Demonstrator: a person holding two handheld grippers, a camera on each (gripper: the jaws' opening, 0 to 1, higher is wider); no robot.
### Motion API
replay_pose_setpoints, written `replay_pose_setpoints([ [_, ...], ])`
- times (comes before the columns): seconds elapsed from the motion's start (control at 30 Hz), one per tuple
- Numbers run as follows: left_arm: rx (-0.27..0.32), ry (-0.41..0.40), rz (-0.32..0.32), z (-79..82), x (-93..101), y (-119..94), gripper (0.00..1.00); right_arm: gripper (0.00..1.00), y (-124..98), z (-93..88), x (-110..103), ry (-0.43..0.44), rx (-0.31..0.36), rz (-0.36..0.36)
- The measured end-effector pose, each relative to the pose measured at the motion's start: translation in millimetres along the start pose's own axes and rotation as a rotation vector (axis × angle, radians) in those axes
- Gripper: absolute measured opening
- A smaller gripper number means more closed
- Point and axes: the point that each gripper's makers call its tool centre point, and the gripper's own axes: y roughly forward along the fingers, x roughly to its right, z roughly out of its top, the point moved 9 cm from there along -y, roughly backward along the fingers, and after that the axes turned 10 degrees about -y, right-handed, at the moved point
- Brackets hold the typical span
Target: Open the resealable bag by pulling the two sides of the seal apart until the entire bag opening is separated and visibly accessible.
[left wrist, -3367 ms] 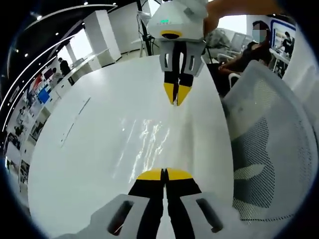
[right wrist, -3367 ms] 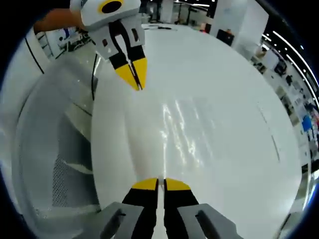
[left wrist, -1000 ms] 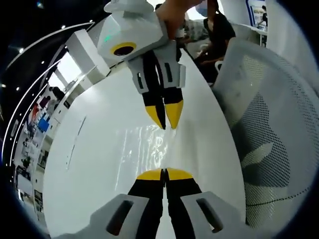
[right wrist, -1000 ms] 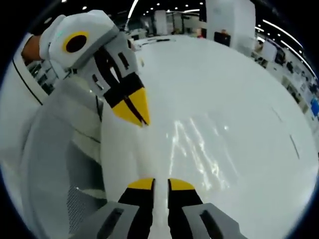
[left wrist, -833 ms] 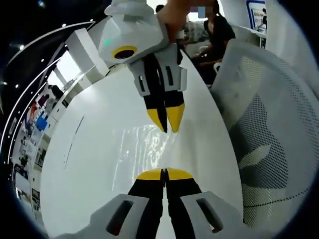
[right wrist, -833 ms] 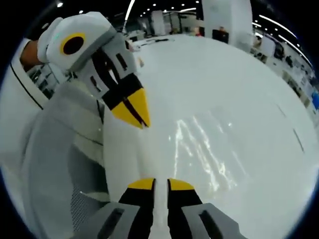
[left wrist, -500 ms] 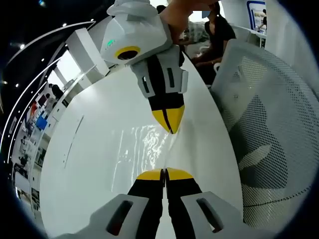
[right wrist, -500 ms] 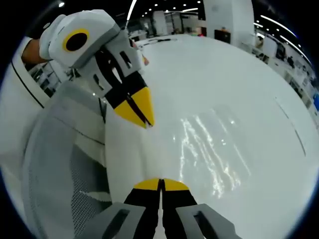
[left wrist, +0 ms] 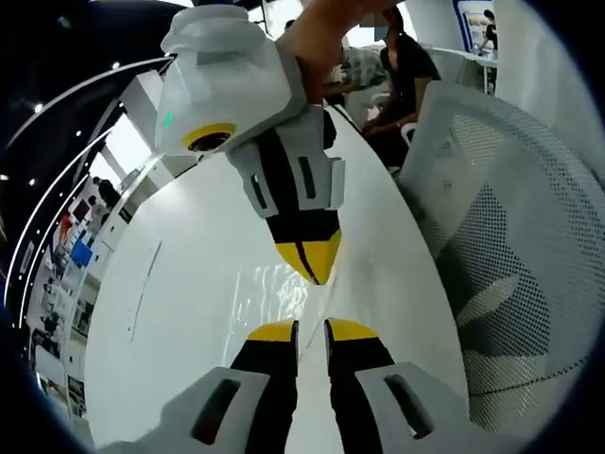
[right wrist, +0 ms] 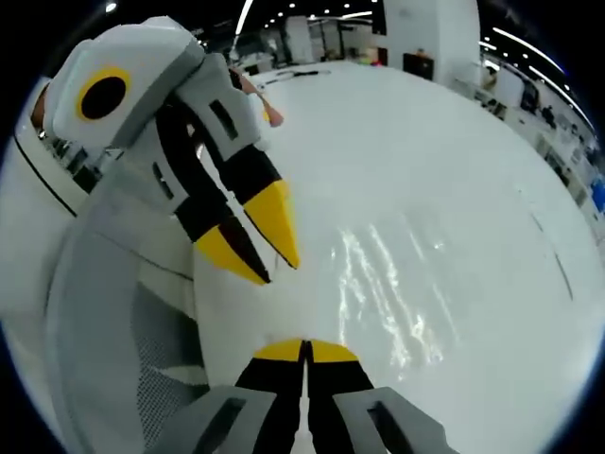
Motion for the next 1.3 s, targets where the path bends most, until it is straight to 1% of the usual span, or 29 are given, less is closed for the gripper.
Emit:
replay_pose_setpoints([
  [0.13, 0.007, 0.025, -0.020, 2.5, 4.4, 2.9, 0.06, 0.00, -2.6, 3.9, 2.1, 0.010, -0.010, -0.009],
  [0.23, -0.007, 0.039, -0.030, 3.0, 6.7, 6.5, 0.06, 0.00, -5.6, 6.1, 2.7, 0.008, -0.005, -0.013],
  [0.3, -0.014, 0.043, -0.031, 2.7, 6.3, 8.8, 0.07, 0.00, -6.9, 7.7, 1.9, -0.009, -0.001, -0.013],
  [0.43, -0.022, 0.031, -0.043, 4.2, 6.4, 14.2, 0.07, 0.00, -11.1, 14.4, -2.6, -0.077, 0.023, -0.015],
  [0.53, -0.028, 0.042, -0.055, 6.0, 9.7, 18.0, 0.07, 0.00, -13.7, 16.5, -2.7, -0.097, 0.032, -0.023],
  [0.67, -0.042, 0.045, -0.061, 5.8, 10.3, 21.7, 0.06, 0.00, -18.7, 18.0, -0.4, -0.100, 0.041, -0.042],
  [0.8, -0.053, 0.046, -0.065, 5.1, 11.2, 23.0, 0.03, 0.00, -26.6, 18.2, 4.5, -0.101, 0.056, -0.094],
  [0.87, -0.054, 0.045, -0.066, 5.2, 11.5, 23.1, 0.02, 0.00, -29.2, 18.3, 6.6, -0.097, 0.062, -0.109],
  [1.17, -0.065, 0.059, -0.066, 6.0, 10.7, 23.1, 0.01, 0.00, -39.9, 22.5, 17.5, -0.138, 0.053, -0.225],
  [1.27, -0.070, 0.065, -0.067, 5.5, 10.4, 22.9, 0.00, 0.00, -41.6, 22.1, 19.3, -0.135, 0.046, -0.245],
  [1.3, -0.075, 0.064, -0.069, 5.3, 10.5, 22.2, 0.00, 0.00, -43.4, 22.3, 20.9, -0.140, 0.044, -0.266],
])
